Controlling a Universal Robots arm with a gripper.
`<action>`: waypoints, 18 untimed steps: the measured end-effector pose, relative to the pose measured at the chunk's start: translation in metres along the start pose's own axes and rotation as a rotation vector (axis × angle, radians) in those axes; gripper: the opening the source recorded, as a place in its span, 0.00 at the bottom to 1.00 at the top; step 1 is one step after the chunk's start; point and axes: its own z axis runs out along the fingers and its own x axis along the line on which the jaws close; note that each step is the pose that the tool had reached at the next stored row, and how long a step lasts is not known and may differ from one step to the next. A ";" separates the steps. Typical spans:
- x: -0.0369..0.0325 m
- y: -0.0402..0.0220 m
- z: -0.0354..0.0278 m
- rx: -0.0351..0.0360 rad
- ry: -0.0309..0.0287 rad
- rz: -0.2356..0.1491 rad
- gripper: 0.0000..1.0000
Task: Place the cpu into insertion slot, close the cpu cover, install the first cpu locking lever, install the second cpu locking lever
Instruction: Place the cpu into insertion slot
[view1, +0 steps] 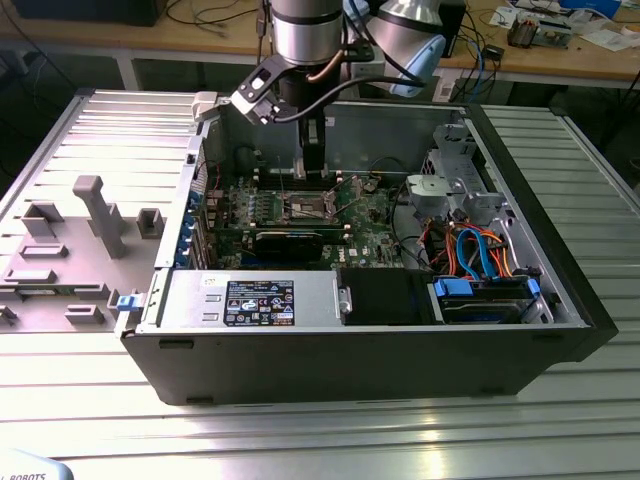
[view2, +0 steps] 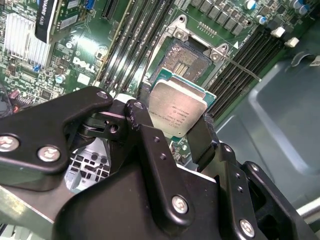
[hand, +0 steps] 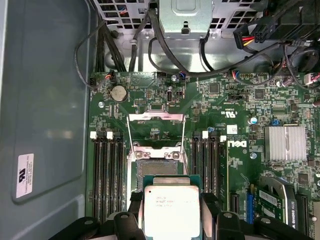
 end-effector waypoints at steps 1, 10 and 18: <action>0.0006 -0.0001 0.0020 -0.0001 0.0000 0.000 0.54; 0.0046 -0.0008 0.0160 -0.0138 -0.0002 0.000 0.54; 0.0046 -0.0010 0.0176 -0.0199 -0.0001 0.000 0.54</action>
